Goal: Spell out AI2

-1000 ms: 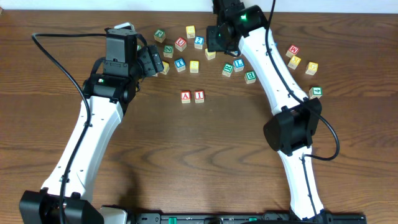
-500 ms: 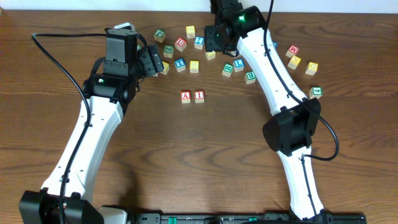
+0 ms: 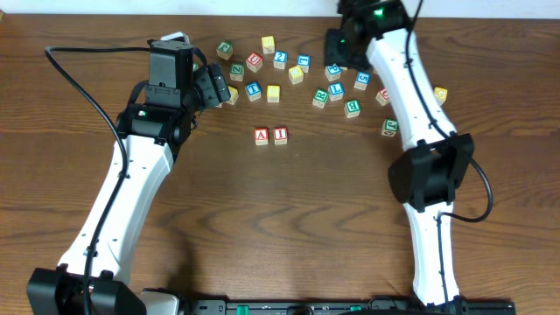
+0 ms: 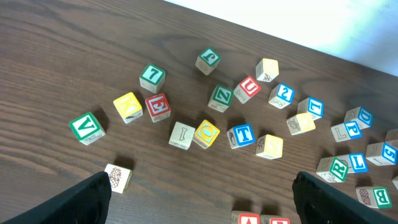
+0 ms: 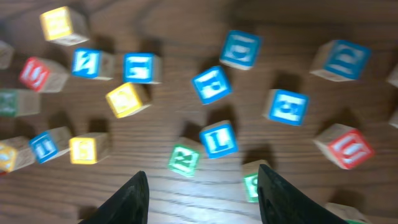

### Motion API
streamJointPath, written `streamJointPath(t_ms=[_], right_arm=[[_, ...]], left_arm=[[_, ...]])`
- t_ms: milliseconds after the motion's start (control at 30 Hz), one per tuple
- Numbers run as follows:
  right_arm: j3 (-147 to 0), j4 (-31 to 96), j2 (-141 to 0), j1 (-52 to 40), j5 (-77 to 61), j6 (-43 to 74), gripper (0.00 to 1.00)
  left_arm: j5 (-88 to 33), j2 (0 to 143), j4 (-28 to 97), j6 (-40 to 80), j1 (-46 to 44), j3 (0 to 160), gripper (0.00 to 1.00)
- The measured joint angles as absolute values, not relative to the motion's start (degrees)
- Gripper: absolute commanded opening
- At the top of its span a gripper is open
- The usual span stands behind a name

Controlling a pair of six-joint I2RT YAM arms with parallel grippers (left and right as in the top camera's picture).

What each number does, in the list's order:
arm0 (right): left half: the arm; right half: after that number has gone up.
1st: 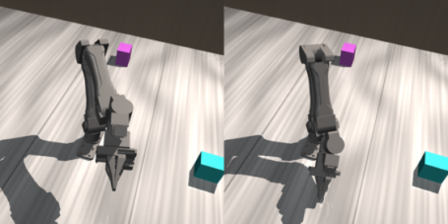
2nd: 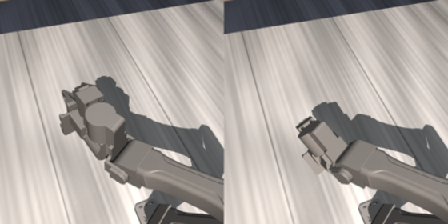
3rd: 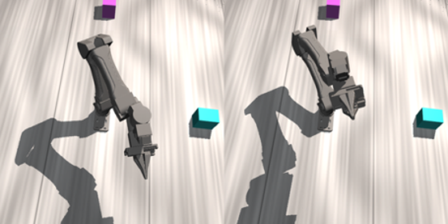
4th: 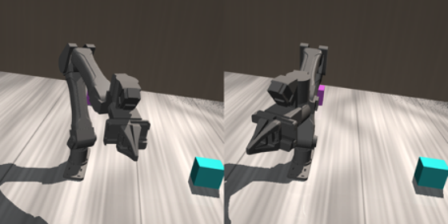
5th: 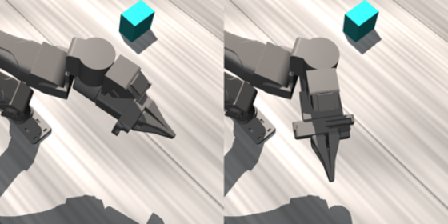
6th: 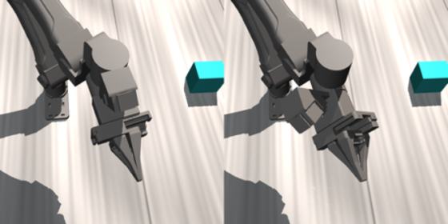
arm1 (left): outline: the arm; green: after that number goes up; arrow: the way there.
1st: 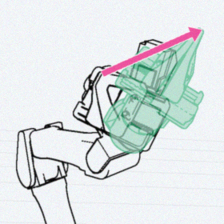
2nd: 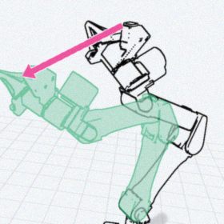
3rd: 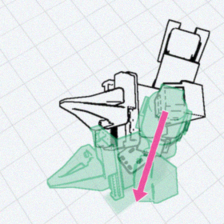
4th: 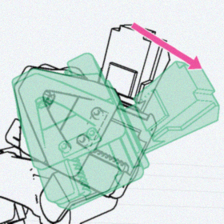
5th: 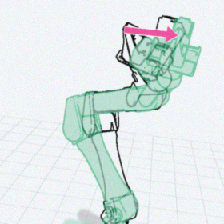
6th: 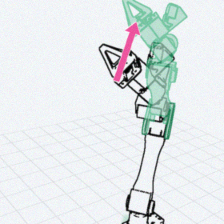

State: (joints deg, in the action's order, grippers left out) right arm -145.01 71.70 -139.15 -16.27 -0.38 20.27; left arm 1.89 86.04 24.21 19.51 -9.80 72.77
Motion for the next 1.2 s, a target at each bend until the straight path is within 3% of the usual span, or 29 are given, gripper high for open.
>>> streamJointPath(t_ms=[300, 400, 1200], right_arm=[[-145.0, 72.4, -139.2, -14.0, -0.3, 20.3, 0.51], [-145.0, 72.4, -139.2, -14.1, -0.4, 20.3, 0.52], [-145.0, 72.5, -139.2, -15.2, -0.8, 20.3, 0.52]], left_arm=[[1.9, 86.0, 24.2, 19.5, -9.8, 72.8, 0.93], [1.9, 86.0, 24.2, 19.5, -9.8, 72.8, 1.0], [1.9, 86.4, 24.1, 19.6, -9.8, 72.8, 0.98]])
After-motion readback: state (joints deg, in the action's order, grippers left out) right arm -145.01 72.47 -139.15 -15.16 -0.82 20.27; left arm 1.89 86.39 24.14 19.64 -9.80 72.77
